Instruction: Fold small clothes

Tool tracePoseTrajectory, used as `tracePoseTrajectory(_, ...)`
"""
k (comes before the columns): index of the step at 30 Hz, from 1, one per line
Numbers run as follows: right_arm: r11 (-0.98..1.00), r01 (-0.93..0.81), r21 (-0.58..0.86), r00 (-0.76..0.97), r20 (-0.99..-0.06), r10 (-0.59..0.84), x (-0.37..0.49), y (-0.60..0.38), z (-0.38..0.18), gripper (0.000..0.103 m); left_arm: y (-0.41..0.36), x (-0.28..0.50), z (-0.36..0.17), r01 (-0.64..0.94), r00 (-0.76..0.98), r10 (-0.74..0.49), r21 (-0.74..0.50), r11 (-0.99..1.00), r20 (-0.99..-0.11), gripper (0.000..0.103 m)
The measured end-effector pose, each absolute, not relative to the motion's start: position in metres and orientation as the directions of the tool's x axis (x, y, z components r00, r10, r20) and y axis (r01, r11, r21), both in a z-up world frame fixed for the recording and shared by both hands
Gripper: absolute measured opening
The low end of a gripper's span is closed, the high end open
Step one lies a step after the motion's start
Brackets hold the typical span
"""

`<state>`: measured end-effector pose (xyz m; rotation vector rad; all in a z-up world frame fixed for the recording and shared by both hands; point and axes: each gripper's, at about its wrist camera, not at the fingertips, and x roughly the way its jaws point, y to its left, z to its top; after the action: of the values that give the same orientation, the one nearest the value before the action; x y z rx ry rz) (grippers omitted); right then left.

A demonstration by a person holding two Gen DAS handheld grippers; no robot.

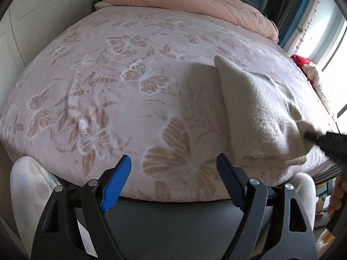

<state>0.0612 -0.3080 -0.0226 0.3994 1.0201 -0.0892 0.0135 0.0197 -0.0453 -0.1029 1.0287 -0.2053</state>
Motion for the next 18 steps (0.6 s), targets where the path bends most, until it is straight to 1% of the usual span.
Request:
tracePoseTrajectory(3,0.974,0.019,0.225,0.578,-0.798,0.173,0.085,-0.226,0.021,0.011,0.046,0.010,-0.036,0.056,0.540,-0.206,-0.210,0.976,-0.816,0.079)
tracePoseTrajectory(5,0.958,-0.158,0.239,0.556,-0.780,0.287,0.100,-0.158,0.033,0.010,0.067,0.008,-0.032,0.001,0.559,-0.187,-0.225,0.974,-0.808,0.079)
tracePoseTrajectory(7,0.907,-0.304,0.292,0.471,-0.781,0.410,0.116,-0.085,0.024,0.010,0.093,0.003,-0.028,-0.070,0.577,-0.155,-0.238,0.969,-0.802,0.079)
tracePoseTrajectory(9,0.874,-0.380,0.304,0.392,-0.802,0.450,0.126,-0.035,0.006,0.009,0.116,-0.003,-0.027,-0.122,0.580,-0.128,-0.241,0.963,-0.805,0.079)
tracePoseTrajectory(10,0.859,-0.414,0.300,0.334,-0.828,0.450,0.132,-0.003,-0.013,0.009,0.130,-0.007,-0.027,-0.153,0.579,-0.106,-0.236,0.960,-0.809,0.079)
tracePoseTrajectory(13,0.863,-0.437,0.254,0.232,-0.895,0.381,0.143,0.044,-0.067,0.010,0.158,-0.017,-0.032,-0.224,0.565,-0.054,-0.215,0.951,-0.823,0.079)
tracePoseTrajectory(14,0.866,-0.423,0.266,0.189,-0.909,0.371,0.146,0.049,-0.087,0.009,0.167,-0.021,-0.034,-0.248,0.557,-0.045,-0.217,0.944,-0.829,0.079)
tracePoseTrajectory(16,0.873,-0.370,0.317,0.136,-0.911,0.388,0.150,0.043,-0.109,0.009,0.184,-0.027,-0.039,-0.296,0.544,-0.035,-0.230,0.927,-0.838,0.079)
tracePoseTrajectory(18,0.862,-0.328,0.386,0.122,-0.888,0.444,0.152,0.031,-0.107,0.009,0.192,-0.029,-0.041,-0.319,0.539,-0.032,-0.239,0.917,-0.841,0.079)
